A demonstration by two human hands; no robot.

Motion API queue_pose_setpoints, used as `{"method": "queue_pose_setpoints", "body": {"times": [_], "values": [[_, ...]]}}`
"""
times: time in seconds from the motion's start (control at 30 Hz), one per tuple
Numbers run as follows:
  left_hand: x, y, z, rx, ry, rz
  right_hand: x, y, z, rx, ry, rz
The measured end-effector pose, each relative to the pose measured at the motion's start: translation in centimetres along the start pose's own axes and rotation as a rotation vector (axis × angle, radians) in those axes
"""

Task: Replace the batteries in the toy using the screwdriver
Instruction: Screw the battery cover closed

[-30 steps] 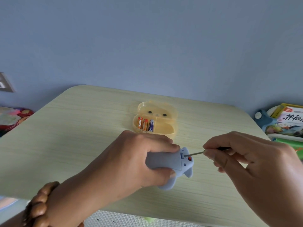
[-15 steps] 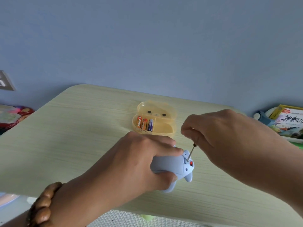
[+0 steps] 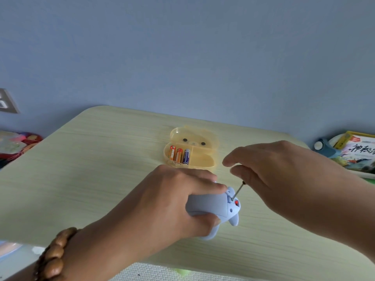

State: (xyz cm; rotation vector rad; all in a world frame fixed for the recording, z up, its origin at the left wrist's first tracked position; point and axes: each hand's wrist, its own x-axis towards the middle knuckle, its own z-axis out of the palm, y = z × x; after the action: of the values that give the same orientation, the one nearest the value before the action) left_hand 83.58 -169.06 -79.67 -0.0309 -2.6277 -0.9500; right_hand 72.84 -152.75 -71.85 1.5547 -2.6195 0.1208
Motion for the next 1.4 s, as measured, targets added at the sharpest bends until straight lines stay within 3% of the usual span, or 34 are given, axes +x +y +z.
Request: {"method": "queue_pose_setpoints", "body": {"times": [0.2, 0.47, 0.67, 1.4], "values": [[0.1, -0.4, -0.2, -0.027, -0.019, -0.018, -0.3, 1.0, 0.4, 0.016, -0.091, 0.003], [0.1, -0.9, -0.1, -0.025, -0.016, -0.002, 0.1, 0.7, 1.0, 0.023, 0.008, -0.020], [0.2, -0.7, -0.2, -0.030, -0.012, 0.007, 0.0, 0.6, 0.4, 0.068, -0.071, -0.028], [0.1, -1.2, 0.1, -0.096, 0.008, -0.004, -0.1, 0.4, 0.6, 0.031, -0.010, -0.071]]}}
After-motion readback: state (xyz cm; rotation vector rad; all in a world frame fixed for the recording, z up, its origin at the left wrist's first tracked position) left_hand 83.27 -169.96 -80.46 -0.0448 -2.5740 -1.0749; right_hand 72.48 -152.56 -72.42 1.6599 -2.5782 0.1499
